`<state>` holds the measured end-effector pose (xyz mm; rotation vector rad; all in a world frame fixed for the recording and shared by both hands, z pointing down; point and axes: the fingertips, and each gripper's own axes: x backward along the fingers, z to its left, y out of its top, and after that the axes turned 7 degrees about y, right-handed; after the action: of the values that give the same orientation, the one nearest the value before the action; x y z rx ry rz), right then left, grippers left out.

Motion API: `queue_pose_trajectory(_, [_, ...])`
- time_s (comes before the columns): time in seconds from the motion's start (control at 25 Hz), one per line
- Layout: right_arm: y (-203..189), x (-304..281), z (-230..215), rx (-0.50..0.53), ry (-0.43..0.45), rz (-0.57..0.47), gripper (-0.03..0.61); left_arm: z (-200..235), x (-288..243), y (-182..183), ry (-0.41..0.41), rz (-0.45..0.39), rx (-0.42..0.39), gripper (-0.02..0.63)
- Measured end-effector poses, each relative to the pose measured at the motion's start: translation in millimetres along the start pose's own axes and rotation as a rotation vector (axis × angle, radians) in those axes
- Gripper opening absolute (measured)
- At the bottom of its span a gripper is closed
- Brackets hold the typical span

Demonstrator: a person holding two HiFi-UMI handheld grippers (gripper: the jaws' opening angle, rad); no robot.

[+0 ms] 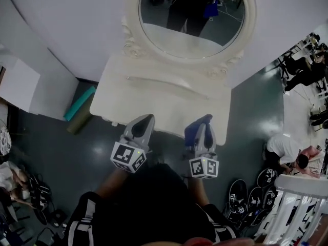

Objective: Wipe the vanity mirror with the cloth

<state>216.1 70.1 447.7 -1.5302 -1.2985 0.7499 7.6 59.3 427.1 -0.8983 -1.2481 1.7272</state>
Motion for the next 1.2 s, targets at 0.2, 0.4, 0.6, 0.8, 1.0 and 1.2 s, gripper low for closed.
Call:
queue_pose_trajectory(0.2, [-4, -50, 5, 0.006, -0.047, -0.029, 0.035, 39, -36, 19, -0.043, 0.005, 0.001, 0.009])
queue_pose_trajectory(0.4, [-3, -93, 15, -0.011, -0.100, -0.058, 0.035, 74, -64, 38, -0.091, 0.022, 0.006, 0.009])
queue_pose_trajectory(0.6, [5, -127, 20, -0.020, -0.132, -0.097, 0.035, 98, -85, 57, -0.127, 0.018, 0.012, 0.009])
queue_pose_trajectory(0.8, [18, -158, -3, -0.036, -0.144, -0.142, 0.035, 103, -116, 63, -0.114, 0.017, 0.021, 0.009])
queue_pose_trajectory(1.0, [41, -190, -40, -0.073, -0.165, -0.212, 0.035, 97, -149, 75, -0.099, -0.002, 0.013, 0.009])
queue_pose_trajectory(1.2, [62, -217, -72, -0.102, -0.194, -0.277, 0.035, 87, -170, 80, -0.105, -0.002, 0.005, 0.009])
